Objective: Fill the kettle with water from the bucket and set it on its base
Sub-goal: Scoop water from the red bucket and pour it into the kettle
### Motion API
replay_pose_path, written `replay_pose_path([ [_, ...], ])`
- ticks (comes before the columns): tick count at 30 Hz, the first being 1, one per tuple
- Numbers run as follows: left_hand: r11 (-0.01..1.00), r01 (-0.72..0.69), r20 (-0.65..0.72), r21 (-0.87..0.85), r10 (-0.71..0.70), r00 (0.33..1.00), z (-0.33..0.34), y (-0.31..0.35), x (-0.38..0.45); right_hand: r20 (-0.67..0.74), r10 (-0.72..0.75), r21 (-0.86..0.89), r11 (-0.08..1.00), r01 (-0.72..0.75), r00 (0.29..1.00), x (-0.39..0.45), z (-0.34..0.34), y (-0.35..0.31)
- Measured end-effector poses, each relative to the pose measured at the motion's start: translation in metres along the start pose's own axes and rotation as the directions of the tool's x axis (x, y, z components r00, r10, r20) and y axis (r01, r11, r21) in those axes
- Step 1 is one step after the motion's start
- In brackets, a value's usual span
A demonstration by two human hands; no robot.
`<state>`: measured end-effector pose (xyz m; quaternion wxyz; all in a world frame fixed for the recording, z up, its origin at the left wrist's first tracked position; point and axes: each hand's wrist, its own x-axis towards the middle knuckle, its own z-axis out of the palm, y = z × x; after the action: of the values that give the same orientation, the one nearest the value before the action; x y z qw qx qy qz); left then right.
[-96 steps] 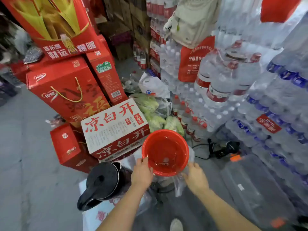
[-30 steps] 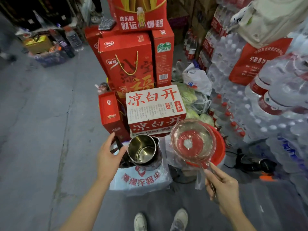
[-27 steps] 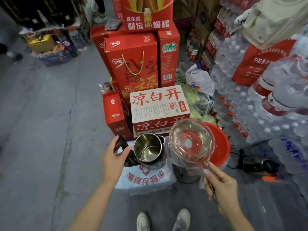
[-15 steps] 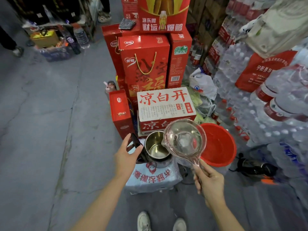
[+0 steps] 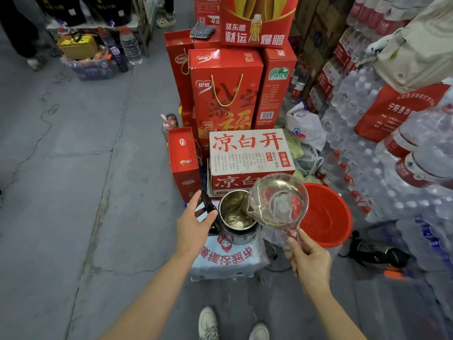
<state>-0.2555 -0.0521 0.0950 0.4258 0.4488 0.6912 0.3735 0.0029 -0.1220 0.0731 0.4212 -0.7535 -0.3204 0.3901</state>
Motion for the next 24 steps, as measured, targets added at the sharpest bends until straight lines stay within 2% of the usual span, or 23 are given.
replay_pose_path([
  [6, 0.999, -0.002, -0.004, 0.033, 0.002, 1.0, 0.001, -0.002, 0.001, -0.051, -0.082, -0.155, 0.985, 0.074, 0.995, 0.002, 0.004, 0.007],
  [9, 0.999, -0.004, -0.004, 0.051, 0.004, 1.0, 0.001, -0.003, 0.002, -0.059, -0.155, -0.286, 0.949, 0.132, 0.986, 0.003, 0.007, 0.004],
  [16, 0.998, -0.016, 0.005, 0.062, 0.015, 1.0, 0.001, -0.004, 0.002, -0.063, -0.306, -0.568, 0.794, 0.218, 0.95, -0.002, 0.014, -0.003],
  [24, 0.998, -0.009, -0.007, 0.07, 0.01, 1.0, 0.002, -0.001, 0.001, 0.045, -0.525, -0.709, 0.582, 0.397, 0.85, 0.0, 0.019, -0.01],
])
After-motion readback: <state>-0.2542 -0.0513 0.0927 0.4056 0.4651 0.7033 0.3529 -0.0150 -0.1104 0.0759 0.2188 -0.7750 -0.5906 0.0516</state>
